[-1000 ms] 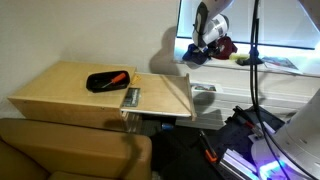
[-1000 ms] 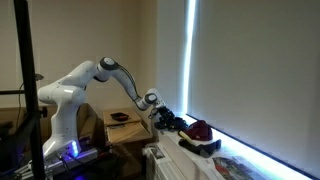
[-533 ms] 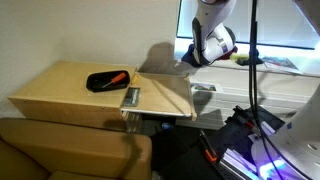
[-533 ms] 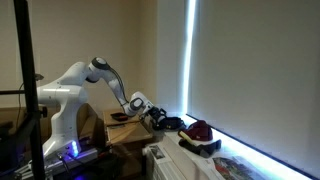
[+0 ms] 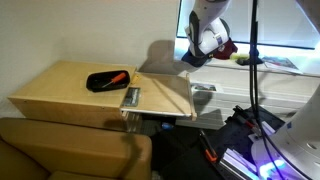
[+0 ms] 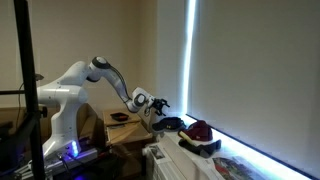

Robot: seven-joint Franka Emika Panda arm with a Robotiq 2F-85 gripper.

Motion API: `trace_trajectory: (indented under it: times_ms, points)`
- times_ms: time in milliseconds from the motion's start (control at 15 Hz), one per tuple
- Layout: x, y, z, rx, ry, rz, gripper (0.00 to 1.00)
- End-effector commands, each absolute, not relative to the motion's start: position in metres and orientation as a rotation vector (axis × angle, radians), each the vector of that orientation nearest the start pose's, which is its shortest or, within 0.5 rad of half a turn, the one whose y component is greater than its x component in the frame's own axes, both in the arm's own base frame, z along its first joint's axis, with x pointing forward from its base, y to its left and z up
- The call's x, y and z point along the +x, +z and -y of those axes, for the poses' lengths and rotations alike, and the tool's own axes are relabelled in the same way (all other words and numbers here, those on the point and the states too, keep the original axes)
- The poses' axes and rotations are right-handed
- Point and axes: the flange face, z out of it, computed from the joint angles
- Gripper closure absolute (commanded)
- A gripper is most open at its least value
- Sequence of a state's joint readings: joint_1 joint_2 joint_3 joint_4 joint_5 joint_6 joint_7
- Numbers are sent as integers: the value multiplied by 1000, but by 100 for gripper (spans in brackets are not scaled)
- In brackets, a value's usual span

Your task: Place the screwdriver in the black bowl, move the sticky notes to the windowsill, then unstack the caps

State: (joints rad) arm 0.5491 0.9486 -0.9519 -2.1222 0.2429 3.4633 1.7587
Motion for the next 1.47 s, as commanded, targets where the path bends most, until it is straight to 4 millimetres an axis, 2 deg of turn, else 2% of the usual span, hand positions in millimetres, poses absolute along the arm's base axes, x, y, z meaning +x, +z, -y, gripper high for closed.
trace_trajectory:
  times_ms: [0,200,333,400,467,533,600,800,1000,1067,1133,1400]
  points:
    - [629,268,233,-1653,-1462,-2027,0]
    - [657,291,249,-1547,-1445,-1978,0]
    - [667,292,261,-1401,-1428,-2010,0]
    - [667,289,267,-1350,-1422,-2033,0]
    - [653,281,272,-1367,-1402,-2071,0]
    - [631,268,277,-1424,-1376,-2122,0]
    - [654,286,271,-1398,-1425,-2061,0]
    - [636,265,279,-1421,-1399,-2121,0]
    - [638,260,275,-1463,-1377,-2133,0]
    - [643,255,276,-1467,-1346,-2190,0]
    - [649,250,280,-1501,-1227,-2259,0]
    - [678,256,294,-1472,-947,-2262,0]
